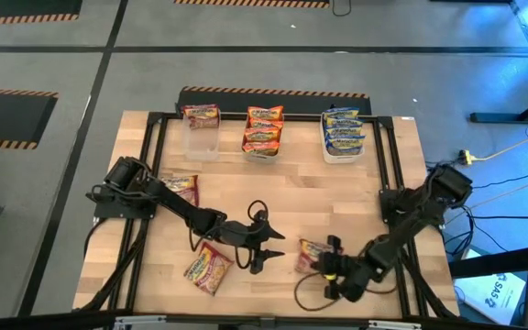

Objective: Sort Maruchan noodles
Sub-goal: Put the red noodle pack into the transparent bin

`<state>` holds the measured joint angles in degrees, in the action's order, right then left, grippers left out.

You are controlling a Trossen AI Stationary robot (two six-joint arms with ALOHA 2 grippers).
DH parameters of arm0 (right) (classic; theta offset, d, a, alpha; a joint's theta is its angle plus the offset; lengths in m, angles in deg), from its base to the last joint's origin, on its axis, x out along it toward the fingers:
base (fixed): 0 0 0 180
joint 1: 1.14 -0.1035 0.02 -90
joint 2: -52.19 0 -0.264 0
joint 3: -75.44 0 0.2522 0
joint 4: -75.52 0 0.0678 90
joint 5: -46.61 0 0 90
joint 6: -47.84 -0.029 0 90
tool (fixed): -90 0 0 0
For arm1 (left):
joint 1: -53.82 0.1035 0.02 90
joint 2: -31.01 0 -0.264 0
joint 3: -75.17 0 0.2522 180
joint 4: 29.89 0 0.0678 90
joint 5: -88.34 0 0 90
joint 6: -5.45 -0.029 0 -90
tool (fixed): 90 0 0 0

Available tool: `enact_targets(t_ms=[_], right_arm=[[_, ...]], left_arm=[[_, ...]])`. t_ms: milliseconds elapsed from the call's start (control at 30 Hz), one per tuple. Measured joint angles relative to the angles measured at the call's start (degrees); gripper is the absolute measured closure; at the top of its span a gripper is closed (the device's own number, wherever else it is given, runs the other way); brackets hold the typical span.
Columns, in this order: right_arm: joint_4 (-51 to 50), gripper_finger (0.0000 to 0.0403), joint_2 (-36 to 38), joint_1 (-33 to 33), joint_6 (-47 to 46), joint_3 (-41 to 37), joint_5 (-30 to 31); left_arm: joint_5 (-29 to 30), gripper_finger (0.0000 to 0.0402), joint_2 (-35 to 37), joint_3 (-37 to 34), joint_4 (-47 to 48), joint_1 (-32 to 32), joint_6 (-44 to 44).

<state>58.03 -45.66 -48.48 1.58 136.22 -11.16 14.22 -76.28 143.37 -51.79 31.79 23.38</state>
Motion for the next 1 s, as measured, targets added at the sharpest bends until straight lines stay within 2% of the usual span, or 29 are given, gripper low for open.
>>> enact_targets(t_ms=[133,267,400,567,667,800,1000], right_arm=[[5.20,0.0393,4.31,2.63,7.96,0.20,1.34],[-2.28,0.0393,10.79,2.73,8.28,0.13,1.64],[-16.94,0.0393,16.39,2.74,-2.47,0.13,0.47],[-33.68,0.0393,19.10,4.67,-20.93,0.13,-0.69],[-37.92,0.0389,19.09,7.38,-23.94,0.09,-5.27],[-36.76,0.0343,18.96,12.41,-18.58,0.11,-14.57],[-33.58,0.0224,18.96,20.01,-5.26,0.11,-23.43]], left_arm=[[-0.05,0.0172,0.00,0.00,-0.04,-0.23,0.05],[0.01,0.0172,0.00,0.00,-0.67,-0.94,1.12],[0.03,0.0172,-0.59,0.24,-1.78,-1.98,1.21],[0.08,0.0172,-6.34,5.28,-1.68,-3.45,1.19],[-0.49,0.0172,-10.80,9.92,-0.54,-3.95,1.04],[-0.77,0.0172,-15.50,14.91,1.35,-4.08,1.01],[-2.11,0.0172,-18.45,19.02,3.31,-4.49,1.01]])
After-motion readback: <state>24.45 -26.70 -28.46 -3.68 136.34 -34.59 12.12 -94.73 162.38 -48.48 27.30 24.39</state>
